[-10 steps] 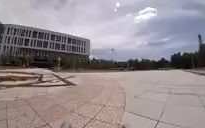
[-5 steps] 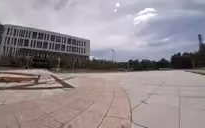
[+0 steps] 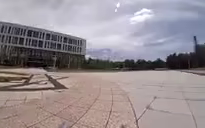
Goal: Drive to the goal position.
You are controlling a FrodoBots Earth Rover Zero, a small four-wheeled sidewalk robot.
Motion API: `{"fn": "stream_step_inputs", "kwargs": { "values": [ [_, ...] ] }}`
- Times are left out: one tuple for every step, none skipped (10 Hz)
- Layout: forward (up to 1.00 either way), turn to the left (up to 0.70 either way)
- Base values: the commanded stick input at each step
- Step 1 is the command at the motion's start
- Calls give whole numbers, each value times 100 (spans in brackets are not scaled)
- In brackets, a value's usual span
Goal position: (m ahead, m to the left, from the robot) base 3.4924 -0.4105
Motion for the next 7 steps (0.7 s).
{"fn": "stream_step_inputs", "kwargs": {
  "values": [
    [70, 0],
    [70, 0],
    [70, 0],
    [70, 0],
    [70, 0],
    [70, 0],
    [70, 0]
  ]
}}
